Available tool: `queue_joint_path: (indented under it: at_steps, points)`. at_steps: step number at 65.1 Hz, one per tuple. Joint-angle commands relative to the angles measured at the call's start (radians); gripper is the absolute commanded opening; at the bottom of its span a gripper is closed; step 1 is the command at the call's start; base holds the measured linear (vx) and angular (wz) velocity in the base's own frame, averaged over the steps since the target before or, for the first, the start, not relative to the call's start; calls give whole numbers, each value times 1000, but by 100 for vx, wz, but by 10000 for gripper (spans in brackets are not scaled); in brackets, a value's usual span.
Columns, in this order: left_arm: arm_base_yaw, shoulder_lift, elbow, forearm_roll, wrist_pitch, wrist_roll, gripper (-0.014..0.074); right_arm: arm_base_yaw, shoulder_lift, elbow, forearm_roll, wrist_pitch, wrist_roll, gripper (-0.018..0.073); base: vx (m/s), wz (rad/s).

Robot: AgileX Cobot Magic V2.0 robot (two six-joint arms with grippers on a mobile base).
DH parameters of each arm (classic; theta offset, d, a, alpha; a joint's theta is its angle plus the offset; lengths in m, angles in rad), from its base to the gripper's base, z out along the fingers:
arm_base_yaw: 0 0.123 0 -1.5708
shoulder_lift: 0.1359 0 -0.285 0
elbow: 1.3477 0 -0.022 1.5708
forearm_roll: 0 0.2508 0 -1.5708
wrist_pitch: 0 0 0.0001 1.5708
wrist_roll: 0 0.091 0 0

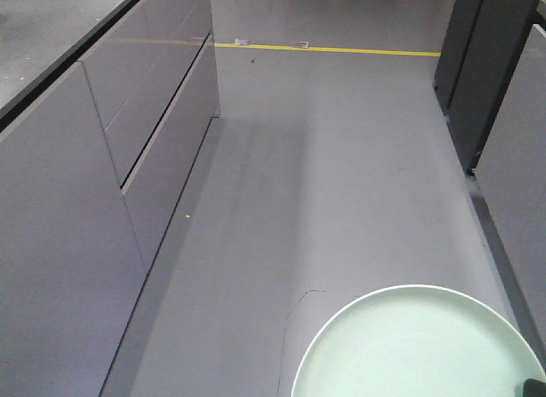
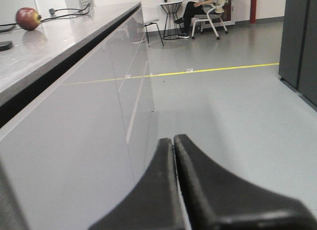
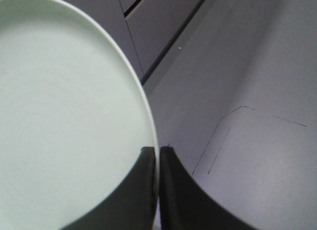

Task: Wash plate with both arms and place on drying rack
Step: 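Drive along the aisle carrying the plate in the right gripper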

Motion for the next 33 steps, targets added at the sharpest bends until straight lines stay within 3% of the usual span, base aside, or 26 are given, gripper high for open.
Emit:
queue_joint_path:
  at_steps: [1, 33]
  points:
    - [0, -14, -26, -3, -71, -6, -6, -5, 11, -23, 29, -58, 1, -4, 28, -16]
    - [0, -14, -26, -3, -71, -6, -6, -5, 11, -23, 29, -57, 1, -4, 28, -17]
